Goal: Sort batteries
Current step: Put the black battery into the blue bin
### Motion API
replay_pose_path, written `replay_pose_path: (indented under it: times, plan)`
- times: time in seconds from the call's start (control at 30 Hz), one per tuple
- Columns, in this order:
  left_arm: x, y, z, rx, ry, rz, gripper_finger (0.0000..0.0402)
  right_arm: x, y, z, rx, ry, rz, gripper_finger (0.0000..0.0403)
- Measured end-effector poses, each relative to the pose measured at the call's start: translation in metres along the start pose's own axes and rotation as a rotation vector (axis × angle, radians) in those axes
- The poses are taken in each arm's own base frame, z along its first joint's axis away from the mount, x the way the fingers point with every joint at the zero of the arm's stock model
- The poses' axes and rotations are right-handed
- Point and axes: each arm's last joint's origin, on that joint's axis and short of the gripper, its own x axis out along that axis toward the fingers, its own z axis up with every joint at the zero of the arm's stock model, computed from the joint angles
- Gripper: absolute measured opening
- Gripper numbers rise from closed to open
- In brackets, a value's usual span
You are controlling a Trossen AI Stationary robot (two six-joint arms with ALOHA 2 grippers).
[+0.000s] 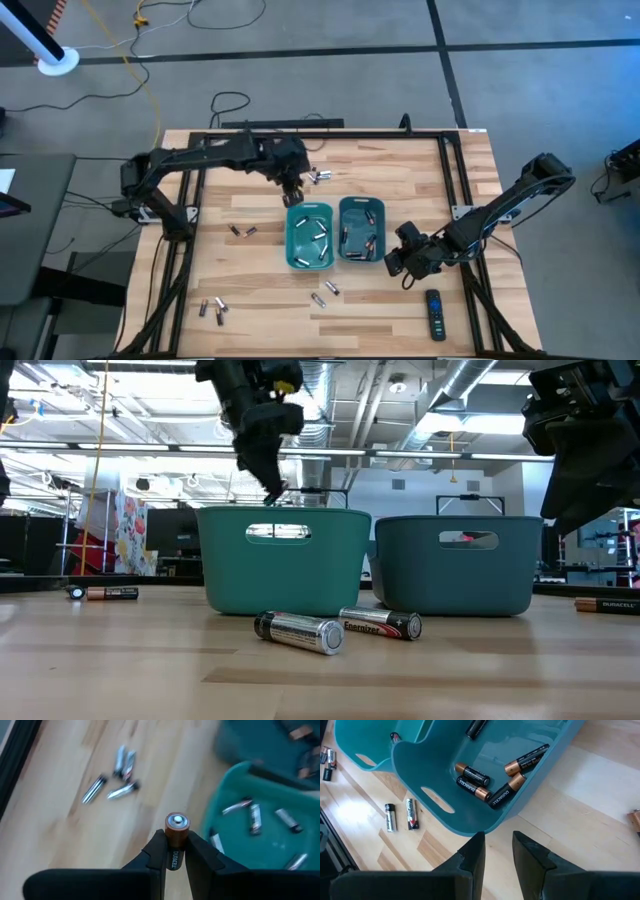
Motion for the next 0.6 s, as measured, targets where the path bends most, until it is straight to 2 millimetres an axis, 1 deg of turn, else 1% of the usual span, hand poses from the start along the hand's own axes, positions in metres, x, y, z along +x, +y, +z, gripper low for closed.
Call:
replay_pose_path:
  times: [0.1, 0.3, 0.33, 0.4, 0.43, 0.6]
  plan:
    - [-0.001, -0.02, 0.008, 0.032, -0.092, -0.034, 0.0041, 0.0, 0.0, 0.0, 0.0, -0.001, -0.001, 0.0116]
    - [-0.005, -0.062, 0.029, 0.078, -0.335, -0.104, 0.0041, 0.001, 0.0, 0.003, 0.011, -0.007, -0.005, 0.0116]
    - [-0.002, -0.068, 0.031, 0.085, -0.354, -0.105, 0.0041, 0.001, 0.0, 0.003, 0.012, -0.008, -0.005, 0.0116]
    - [0.005, -0.079, 0.036, 0.095, -0.405, -0.107, 0.0041, 0.001, 0.0, 0.004, 0.016, -0.01, -0.005, 0.0116]
    - [0.012, -0.085, 0.036, 0.103, -0.402, -0.106, 0.0041, 0.002, 0.0, 0.004, 0.017, -0.011, -0.005, 0.0116]
    - [0.058, -0.112, 0.038, 0.093, -0.403, -0.146, 0.0041, 0.001, 0.0, 0.004, 0.017, -0.011, -0.004, 0.0116]
